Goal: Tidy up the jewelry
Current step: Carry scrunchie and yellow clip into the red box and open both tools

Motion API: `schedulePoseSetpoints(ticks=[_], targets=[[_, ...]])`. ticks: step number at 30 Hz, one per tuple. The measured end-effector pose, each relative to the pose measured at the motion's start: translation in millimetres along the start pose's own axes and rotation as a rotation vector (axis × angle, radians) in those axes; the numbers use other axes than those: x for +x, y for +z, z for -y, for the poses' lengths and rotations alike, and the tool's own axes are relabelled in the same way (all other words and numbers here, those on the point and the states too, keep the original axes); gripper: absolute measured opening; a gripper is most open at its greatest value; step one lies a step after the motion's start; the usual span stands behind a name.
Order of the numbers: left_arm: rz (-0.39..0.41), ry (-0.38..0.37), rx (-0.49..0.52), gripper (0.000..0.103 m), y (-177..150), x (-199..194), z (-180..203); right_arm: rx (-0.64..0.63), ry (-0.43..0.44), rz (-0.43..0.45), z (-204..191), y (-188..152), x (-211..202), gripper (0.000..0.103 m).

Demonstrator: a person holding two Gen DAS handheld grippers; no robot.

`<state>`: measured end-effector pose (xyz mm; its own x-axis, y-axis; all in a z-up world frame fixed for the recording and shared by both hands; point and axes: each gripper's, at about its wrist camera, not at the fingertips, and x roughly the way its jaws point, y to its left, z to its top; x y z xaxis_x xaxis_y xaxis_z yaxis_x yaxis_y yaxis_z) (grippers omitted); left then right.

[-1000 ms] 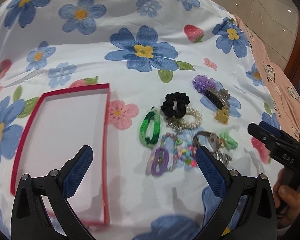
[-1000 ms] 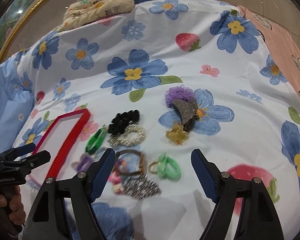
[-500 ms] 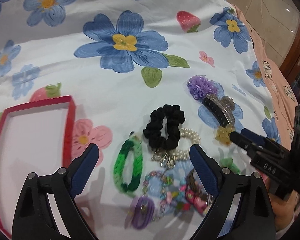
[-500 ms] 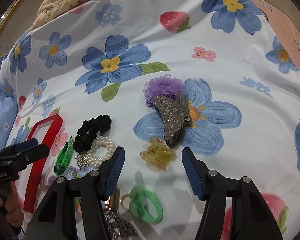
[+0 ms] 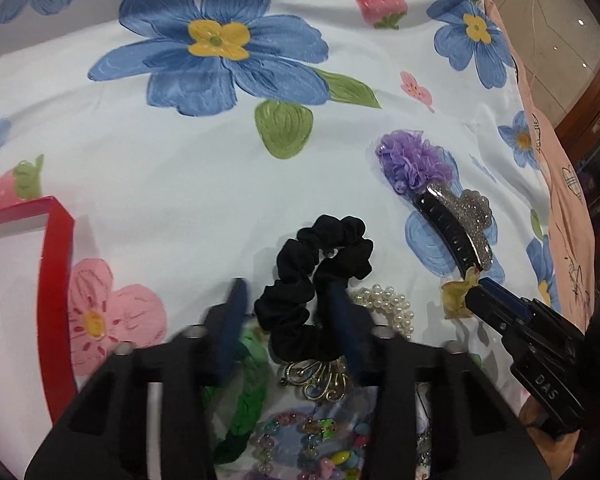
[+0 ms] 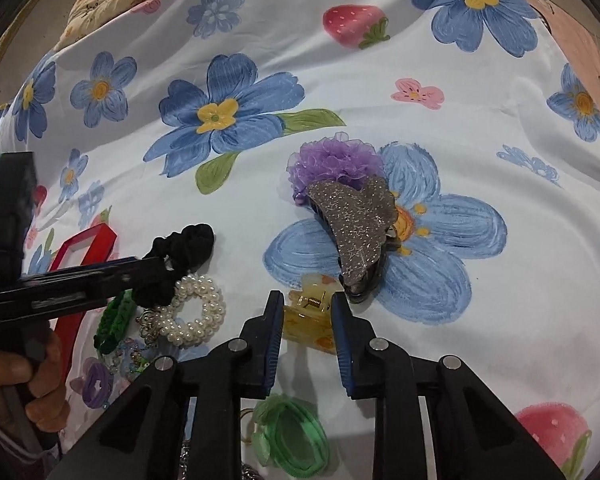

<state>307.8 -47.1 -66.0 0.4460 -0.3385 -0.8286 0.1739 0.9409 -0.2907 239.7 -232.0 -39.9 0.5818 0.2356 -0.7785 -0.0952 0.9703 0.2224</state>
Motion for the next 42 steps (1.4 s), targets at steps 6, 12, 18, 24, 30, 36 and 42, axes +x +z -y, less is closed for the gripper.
schedulePoseSetpoints(ticks=[6,12,18,24,30,36,42], targets=[[0.028,-0.024,0.028,0.011,0,-13,6,0.018,0.028,0.009,-3,-3,-10,0.024],[0.112,-0.052,0.027,0.009,-3,-54,5,0.006,0.055,0.036,-12,-3,-28,0.023],[0.177,-0.063,-0.017,0.009,-16,-99,-15,-0.027,0.093,0.062,-34,2,-43,0.023],[0.223,-0.050,-0.080,0.009,-37,-136,-44,-0.066,0.147,0.061,-68,3,-48,0.024],[0.264,-0.021,-0.148,0.009,-55,-165,-78,-0.122,0.205,0.052,-110,4,-44,0.024],[0.284,0.012,-0.204,0.009,-70,-181,-109,-0.176,0.272,0.036,-154,2,-36,0.024],[0.302,0.041,-0.256,0.009,-82,-189,-137,-0.217,0.319,0.018,-189,-1,-24,0.024]])
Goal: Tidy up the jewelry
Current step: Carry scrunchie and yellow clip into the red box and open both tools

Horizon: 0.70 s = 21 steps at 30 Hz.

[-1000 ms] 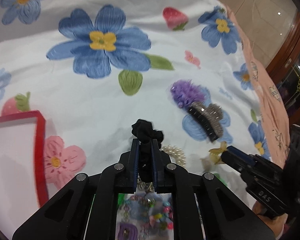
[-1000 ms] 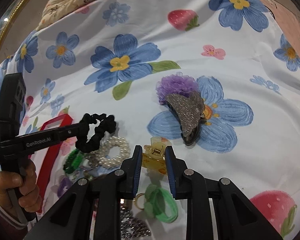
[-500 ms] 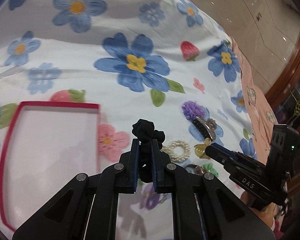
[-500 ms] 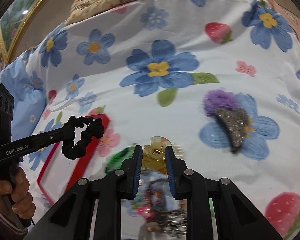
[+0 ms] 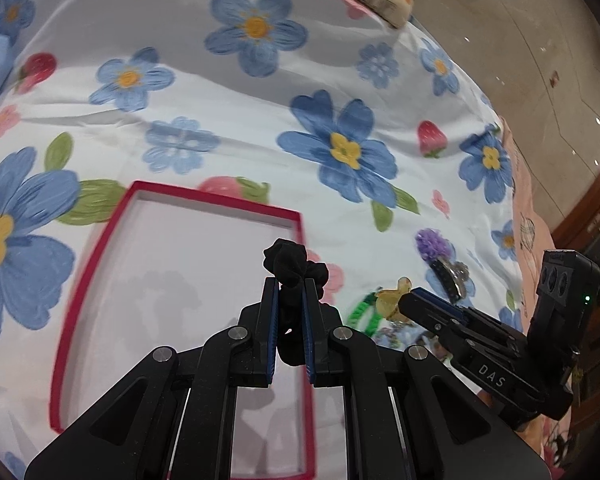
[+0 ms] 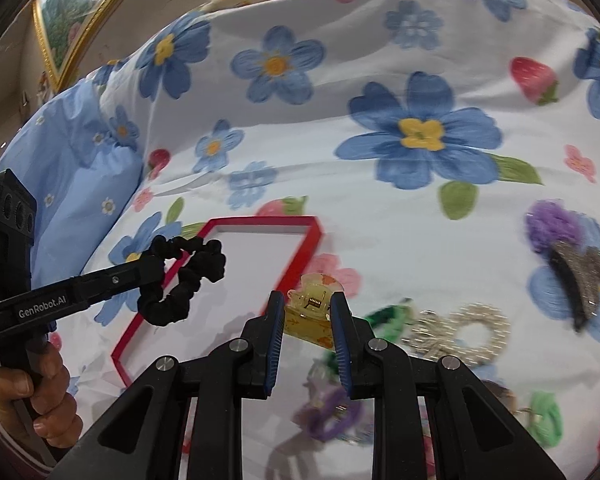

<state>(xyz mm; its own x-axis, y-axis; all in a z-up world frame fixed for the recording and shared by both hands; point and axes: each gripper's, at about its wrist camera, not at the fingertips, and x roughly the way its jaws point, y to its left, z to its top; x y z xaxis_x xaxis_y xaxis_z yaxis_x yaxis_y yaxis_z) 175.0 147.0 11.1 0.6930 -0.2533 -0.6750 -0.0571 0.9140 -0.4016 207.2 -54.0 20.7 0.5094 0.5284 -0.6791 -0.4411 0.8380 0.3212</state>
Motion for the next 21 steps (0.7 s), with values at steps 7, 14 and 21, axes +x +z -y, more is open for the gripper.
schedulePoseSetpoints(ticks=[7,14,21], targets=[[0.000,0.051,-0.054,0.009,4,6,-39,-0.057,0.051,-0.017,-34,12,29,0.024],[-0.029,0.083,-0.094,0.009,19,34,-79,-0.096,0.076,-0.063,-61,25,84,0.024],[-0.072,0.089,-0.144,0.009,28,67,-106,-0.121,0.058,-0.115,-65,33,128,0.024]])
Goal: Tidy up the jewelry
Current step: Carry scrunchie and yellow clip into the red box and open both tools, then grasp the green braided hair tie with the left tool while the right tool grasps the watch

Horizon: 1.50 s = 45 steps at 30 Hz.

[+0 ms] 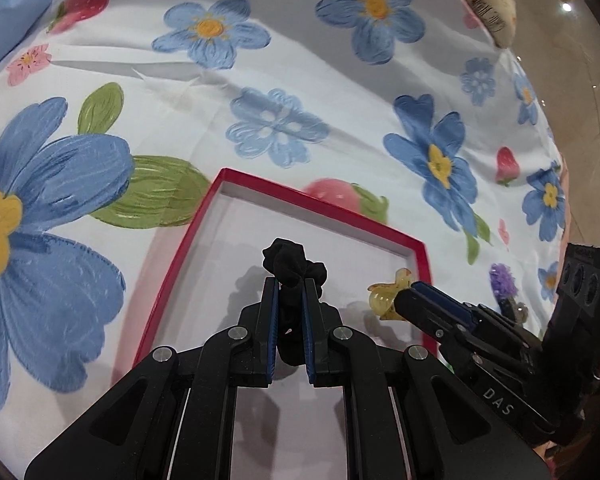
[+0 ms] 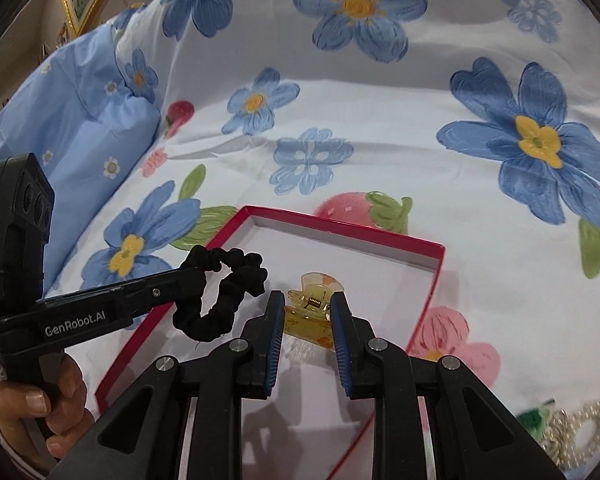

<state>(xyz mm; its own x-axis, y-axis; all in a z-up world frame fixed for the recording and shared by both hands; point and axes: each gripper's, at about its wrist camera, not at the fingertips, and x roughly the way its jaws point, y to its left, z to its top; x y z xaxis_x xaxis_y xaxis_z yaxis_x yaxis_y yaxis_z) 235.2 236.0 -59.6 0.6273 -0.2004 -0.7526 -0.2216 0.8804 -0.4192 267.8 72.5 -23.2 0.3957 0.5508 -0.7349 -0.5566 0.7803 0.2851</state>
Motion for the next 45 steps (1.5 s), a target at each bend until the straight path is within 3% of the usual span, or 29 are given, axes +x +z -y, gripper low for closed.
schedulePoseSetpoints(ticks=[13,15,18,21,29,36,41,45], targets=[[-0.077,0.072,-0.013,0.014,-8,25,-12,-0.053,-0.045,-0.063,0,-5,25,0.024],[-0.084,0.088,-0.017,0.023,-9,26,-13,-0.052,-0.040,-0.067,1,-5,26,0.025],[-0.083,0.101,-0.022,0.027,-9,25,-13,-0.052,-0.039,-0.067,0,-4,26,0.026],[-0.072,0.104,-0.025,0.042,-8,19,-13,-0.054,-0.035,-0.074,1,-4,27,0.028],[-0.047,0.113,-0.044,0.050,-8,3,-14,-0.049,-0.032,-0.076,-1,-3,24,0.035],[-0.034,0.102,-0.044,0.050,-15,-15,-7,-0.025,-0.008,-0.027,-1,-5,-4,0.038],[-0.021,0.076,-0.016,0.058,-26,-31,14,0.023,-0.004,0.020,10,-13,-39,0.040],[-0.023,0.037,0.025,0.058,-37,-41,39,0.061,-0.020,0.051,24,-25,-68,0.041]])
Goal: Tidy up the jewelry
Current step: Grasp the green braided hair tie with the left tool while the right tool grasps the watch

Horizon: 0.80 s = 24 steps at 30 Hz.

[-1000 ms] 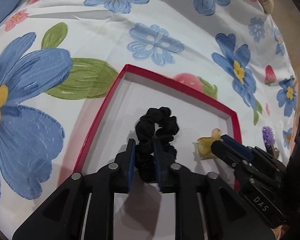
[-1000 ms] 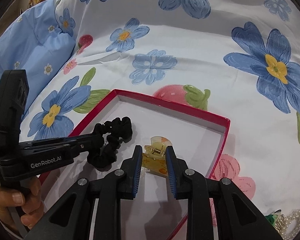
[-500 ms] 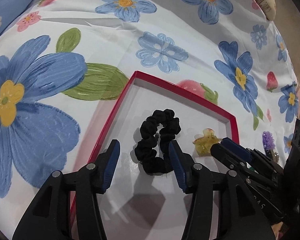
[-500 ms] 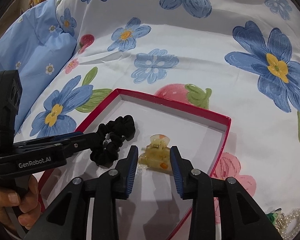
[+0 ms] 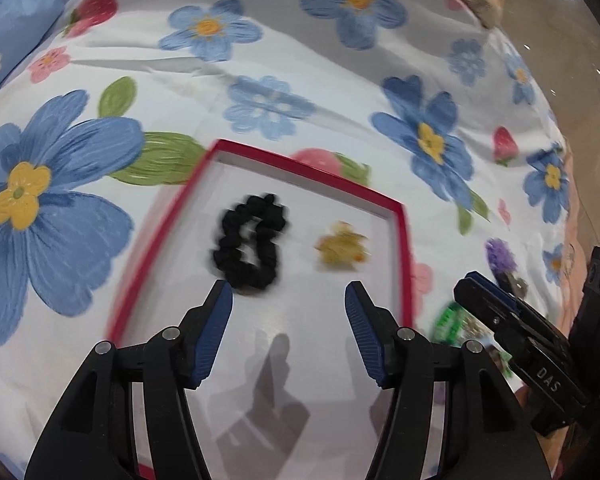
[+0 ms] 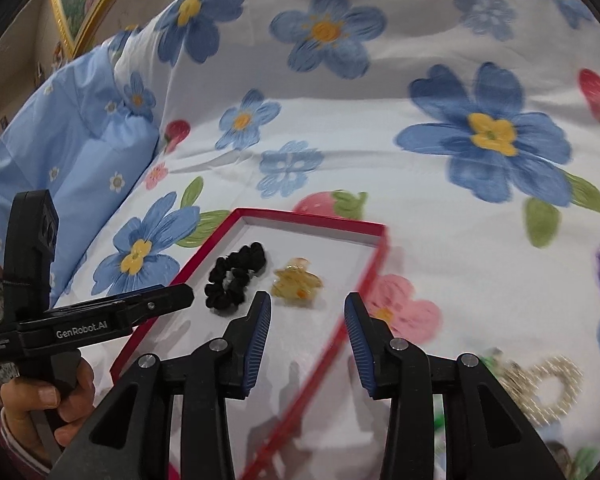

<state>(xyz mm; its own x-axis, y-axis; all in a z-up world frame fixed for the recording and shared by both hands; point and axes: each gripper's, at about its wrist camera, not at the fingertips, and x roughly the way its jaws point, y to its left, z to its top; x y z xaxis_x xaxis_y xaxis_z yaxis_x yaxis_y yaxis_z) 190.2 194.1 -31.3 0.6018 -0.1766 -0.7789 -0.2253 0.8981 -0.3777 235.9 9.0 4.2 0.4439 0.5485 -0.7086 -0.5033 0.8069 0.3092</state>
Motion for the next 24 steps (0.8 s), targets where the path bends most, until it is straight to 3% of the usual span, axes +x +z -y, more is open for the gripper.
schedulePoseSetpoints(ticks=[13,24], targets=[[-0.028,-0.104,0.140,0.058,-32,-14,79,0.139,-0.110,0.053,69,-45,-85,0.042],[-0.068,-0.106,0.242,0.058,-47,-1,122,0.216,-0.192,0.070,115,-78,-127,0.046]])
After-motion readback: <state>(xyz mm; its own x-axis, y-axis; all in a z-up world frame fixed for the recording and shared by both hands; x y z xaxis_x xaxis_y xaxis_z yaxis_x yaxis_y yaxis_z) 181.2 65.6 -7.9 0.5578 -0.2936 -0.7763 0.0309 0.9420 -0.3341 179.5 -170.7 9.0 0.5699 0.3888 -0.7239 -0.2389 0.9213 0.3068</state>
